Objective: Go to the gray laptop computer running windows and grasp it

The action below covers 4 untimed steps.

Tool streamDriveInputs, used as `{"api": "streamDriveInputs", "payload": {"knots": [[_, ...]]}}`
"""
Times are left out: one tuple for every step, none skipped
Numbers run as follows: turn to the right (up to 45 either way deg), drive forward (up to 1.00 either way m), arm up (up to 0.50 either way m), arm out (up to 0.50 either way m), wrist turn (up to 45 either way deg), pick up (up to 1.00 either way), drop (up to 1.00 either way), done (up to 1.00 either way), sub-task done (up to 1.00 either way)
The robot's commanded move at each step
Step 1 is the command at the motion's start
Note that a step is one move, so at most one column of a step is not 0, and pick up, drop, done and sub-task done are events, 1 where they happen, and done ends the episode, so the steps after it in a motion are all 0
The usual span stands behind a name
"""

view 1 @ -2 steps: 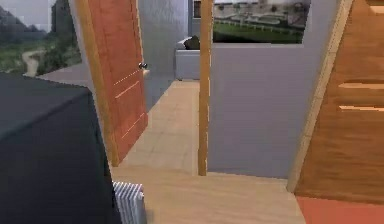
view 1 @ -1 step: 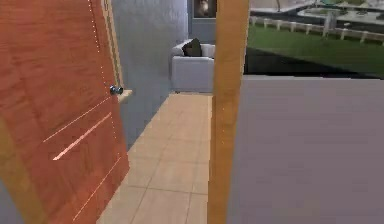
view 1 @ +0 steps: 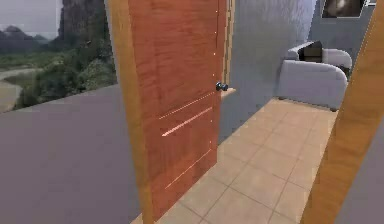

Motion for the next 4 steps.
{"api": "streamDriveInputs", "payload": {"knots": [[0.0, 0.45, 0.00, 0.00, 0.0, 0.00, 0.00, 0.00, 0.00], [45.0, 0.00, 0.00, 0.00, 0.0, 0.00, 0.00, 0.00, 0.00], [0.0, 0.75, 0.00, 0.00, 0.0, 0.00, 0.00, 0.00, 0.00], [45.0, 0.00, 0.00, 0.00, 0.0, 0.00, 0.00, 0.00, 0.00]]}}
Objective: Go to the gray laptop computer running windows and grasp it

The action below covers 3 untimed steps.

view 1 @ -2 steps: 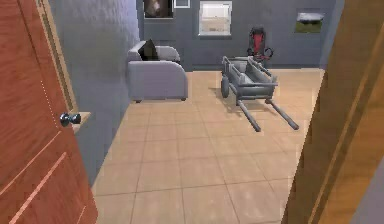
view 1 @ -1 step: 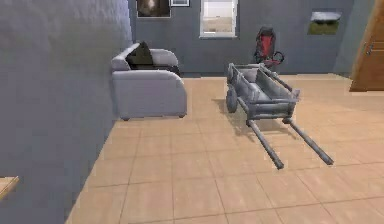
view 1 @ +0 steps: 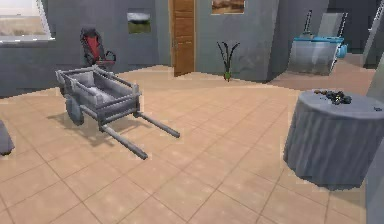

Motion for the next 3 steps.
{"api": "streamDriveInputs", "payload": {"knots": [[9.0, 0.00, 0.00, 0.00, 0.0, 0.00, 0.00, 0.00, 0.00], [0.0, 1.00, 0.00, 0.00, 0.0, 0.00, 0.00, 0.00, 0.00], [3.0, 0.00, 0.00, 0.00, 0.0, 0.00, 0.00, 0.00, 0.00]]}}
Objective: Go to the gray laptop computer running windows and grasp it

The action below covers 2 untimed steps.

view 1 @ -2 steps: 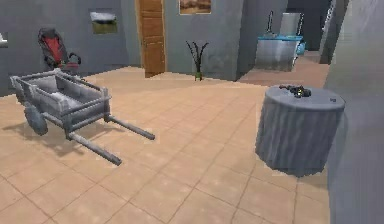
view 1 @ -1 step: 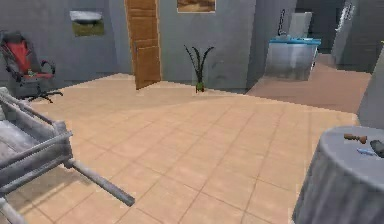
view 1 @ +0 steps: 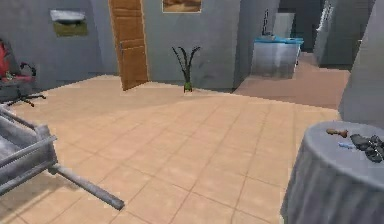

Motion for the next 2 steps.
{"api": "streamDriveInputs", "payload": {"knots": [[0.0, 1.00, 0.00, 0.00, 0.0, 0.00, 0.00, 0.00, 0.00], [0.0, 0.20, 0.00, 0.00, 0.0, 0.00, 0.00, 0.00, 0.00]]}}
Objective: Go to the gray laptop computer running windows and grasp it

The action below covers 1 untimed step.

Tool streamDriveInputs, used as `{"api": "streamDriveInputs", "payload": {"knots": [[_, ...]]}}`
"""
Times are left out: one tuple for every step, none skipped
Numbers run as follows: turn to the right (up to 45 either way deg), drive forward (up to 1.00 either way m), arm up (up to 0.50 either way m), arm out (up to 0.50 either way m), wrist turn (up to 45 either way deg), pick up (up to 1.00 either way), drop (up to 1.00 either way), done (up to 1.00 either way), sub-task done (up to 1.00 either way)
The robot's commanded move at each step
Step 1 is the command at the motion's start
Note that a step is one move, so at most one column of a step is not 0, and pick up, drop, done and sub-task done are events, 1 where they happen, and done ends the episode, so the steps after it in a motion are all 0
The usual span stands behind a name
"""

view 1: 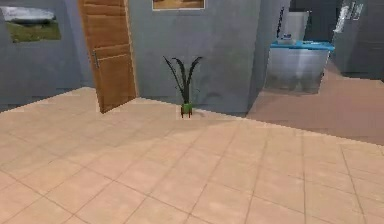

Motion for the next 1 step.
{"api": "streamDriveInputs", "payload": {"knots": [[-45.0, 0.00, 0.00, 0.00, 0.0, 0.00, 0.00, 0.00, 0.00]]}}
